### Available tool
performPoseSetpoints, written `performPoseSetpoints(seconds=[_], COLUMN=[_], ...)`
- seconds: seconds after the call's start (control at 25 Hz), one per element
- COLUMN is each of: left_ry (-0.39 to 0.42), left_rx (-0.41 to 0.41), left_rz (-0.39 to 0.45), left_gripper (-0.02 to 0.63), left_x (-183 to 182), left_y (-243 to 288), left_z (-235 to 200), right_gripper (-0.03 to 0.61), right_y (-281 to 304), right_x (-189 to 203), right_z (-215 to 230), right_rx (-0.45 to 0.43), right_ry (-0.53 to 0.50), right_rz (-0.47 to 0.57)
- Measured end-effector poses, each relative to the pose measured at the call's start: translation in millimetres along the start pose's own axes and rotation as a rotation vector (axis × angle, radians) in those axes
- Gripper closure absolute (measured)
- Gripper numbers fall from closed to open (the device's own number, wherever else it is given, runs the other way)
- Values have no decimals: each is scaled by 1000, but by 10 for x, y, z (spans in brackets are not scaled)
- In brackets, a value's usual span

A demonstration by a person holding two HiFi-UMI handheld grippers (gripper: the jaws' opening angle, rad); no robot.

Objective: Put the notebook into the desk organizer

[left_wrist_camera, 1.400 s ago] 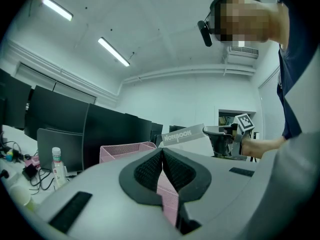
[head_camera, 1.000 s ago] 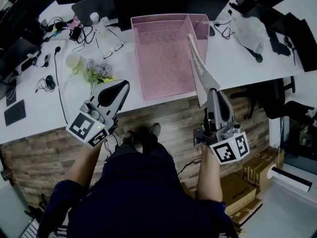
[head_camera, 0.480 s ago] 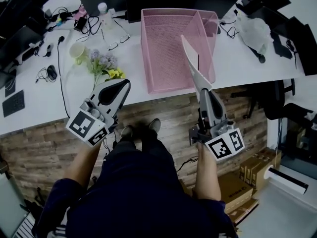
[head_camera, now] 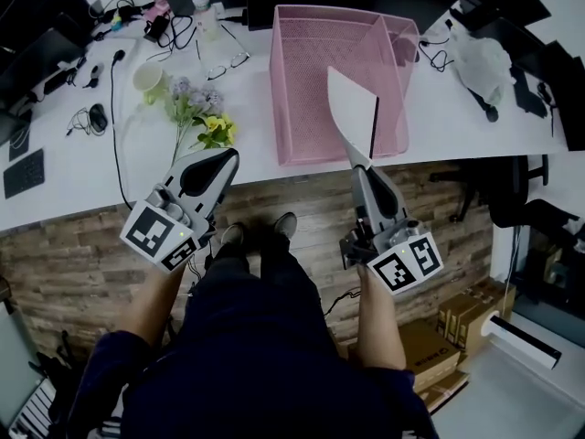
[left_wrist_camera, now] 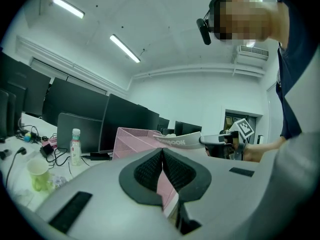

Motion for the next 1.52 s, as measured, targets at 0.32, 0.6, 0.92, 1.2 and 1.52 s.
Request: performPoseSetpoints(seconds=[0.32,0.6,0.92,1.2,1.52], left_ry=[-17,-29,-32,-31,-3], left_rx=[-24,-43,-48,-50,-30], left_rz=[-8,-9,-2,1,22], left_gripper=[586,586,586,586,586], left_x=[94,136,144,162,61], left_y=[-103,-209,-254,-302,-331], left_z=[9,-25,-1,24,94], right_gripper=[535,511,476,476,476], right_y=[142,241,277,240,143], right_x=[171,272,317,320,240], right_z=[-44,-78,-96,-120,-195], right_rx=[-49,-61,-83,-83,-69], right_ry=[18,29,52,63,50], right_rz=[-57,-103,-128,-117,-84])
Point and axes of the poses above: the fingertips, and each gripper's own axes: y forward along the fingers, z to its right, x out of its underside, the point moved 10 cm from there along -y, backward along the fingers, and after that the axes turned 6 degrees about -y, right-handed, at the moved point
